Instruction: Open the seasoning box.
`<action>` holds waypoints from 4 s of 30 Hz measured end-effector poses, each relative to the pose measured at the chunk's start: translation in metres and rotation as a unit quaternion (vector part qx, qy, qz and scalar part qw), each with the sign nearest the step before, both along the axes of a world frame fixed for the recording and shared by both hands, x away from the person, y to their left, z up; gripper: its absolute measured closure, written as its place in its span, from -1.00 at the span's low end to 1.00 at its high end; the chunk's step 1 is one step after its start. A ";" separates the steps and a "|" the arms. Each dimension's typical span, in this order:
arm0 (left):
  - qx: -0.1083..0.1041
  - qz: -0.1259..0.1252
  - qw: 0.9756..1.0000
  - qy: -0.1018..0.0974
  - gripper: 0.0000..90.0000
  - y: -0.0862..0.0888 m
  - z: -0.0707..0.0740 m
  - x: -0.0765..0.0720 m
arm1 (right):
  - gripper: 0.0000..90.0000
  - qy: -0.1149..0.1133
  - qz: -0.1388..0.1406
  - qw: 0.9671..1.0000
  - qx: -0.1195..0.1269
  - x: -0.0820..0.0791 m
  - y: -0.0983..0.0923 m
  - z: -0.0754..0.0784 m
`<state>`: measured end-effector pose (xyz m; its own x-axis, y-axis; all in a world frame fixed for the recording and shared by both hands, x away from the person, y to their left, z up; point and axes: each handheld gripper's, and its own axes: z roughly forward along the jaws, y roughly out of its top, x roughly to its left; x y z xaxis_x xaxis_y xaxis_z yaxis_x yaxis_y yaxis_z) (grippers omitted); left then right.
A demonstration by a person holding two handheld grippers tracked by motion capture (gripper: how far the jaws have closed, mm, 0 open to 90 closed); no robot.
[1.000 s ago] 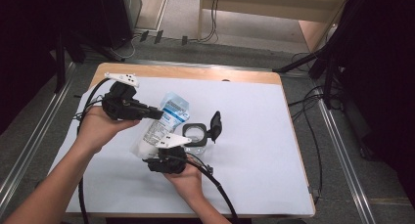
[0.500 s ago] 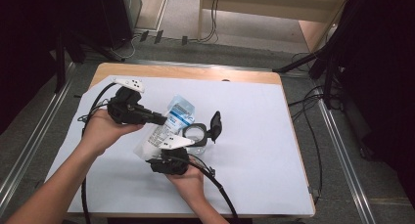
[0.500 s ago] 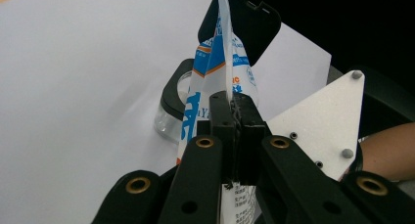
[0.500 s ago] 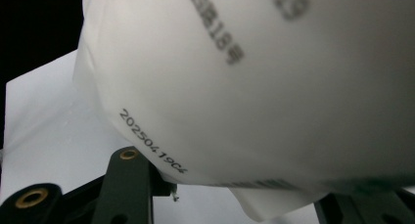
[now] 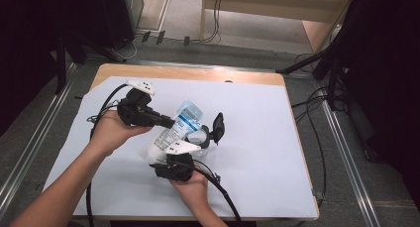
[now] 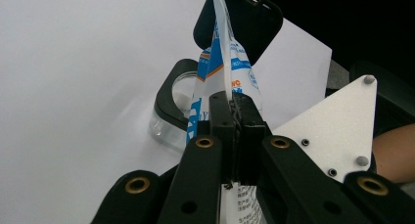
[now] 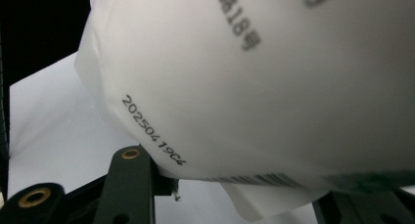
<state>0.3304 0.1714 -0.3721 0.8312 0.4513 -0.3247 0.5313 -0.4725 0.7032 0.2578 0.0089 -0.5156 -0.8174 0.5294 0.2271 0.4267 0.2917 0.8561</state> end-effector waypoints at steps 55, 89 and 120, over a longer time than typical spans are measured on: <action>0.027 0.009 0.999 0.019 0.95 -0.021 -0.018 0.014 | 0.19 0.041 0.028 0.999 0.010 0.002 0.005 -0.002; 0.026 0.019 0.999 0.013 0.89 -0.022 -0.017 0.010 | 0.31 0.044 0.041 0.998 0.026 0.003 0.005 0.004; 0.036 0.029 0.999 0.011 1.00 -0.030 -0.013 0.012 | 0.32 0.056 0.046 0.996 0.052 0.004 0.000 0.014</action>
<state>0.3422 0.1416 -0.3853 0.7958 0.5214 -0.3080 0.5746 -0.4895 0.6559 0.2619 0.0091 -0.5019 -0.8282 0.4220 0.3687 0.4960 0.2459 0.8328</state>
